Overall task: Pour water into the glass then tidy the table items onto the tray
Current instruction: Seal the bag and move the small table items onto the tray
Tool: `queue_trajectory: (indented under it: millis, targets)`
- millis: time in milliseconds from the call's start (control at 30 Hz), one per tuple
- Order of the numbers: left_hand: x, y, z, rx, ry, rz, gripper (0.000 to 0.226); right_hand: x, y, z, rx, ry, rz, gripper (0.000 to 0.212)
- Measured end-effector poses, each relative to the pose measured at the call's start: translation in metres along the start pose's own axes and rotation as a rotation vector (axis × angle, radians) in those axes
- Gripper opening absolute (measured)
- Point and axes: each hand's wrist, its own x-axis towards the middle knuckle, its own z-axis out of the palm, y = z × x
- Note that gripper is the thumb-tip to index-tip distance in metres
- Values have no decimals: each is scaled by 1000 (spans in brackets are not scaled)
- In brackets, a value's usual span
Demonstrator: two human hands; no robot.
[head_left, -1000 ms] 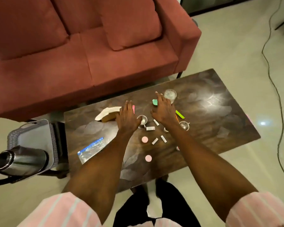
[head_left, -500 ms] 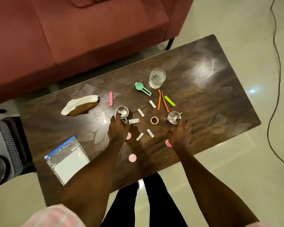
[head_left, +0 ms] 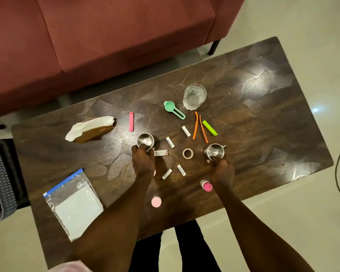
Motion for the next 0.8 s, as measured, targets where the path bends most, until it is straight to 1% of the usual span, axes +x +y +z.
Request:
queue_trajectory:
  millis: [200,367,467,567,667,733,800]
  targets:
    - [-3,-1,-18,-31,-8,11,20,-15,-6,-12,147,26,13,22]
    - [-27,-15,-54,-46,-13,-25,23,-51,-43,-20,214,58,5,20]
    - [-43,-36,-91,-85,9,-30,24,-83,-78,-18,193,65,-105,20]
    - [-54,-63,-131,-159,24,10,29,-116,-120,-13,260,37,-231,23]
    - [-65,-99,-183,-228,42,4,24,-161,-169,-3,261,91,-384,18]
    - [-71,-120,-217,-260,79,-3,20,-188,-200,5,264,127,-456,22]
    - [-75,-145,-254,-279,127,-12,20,-218,-234,12,303,120,-529,28]
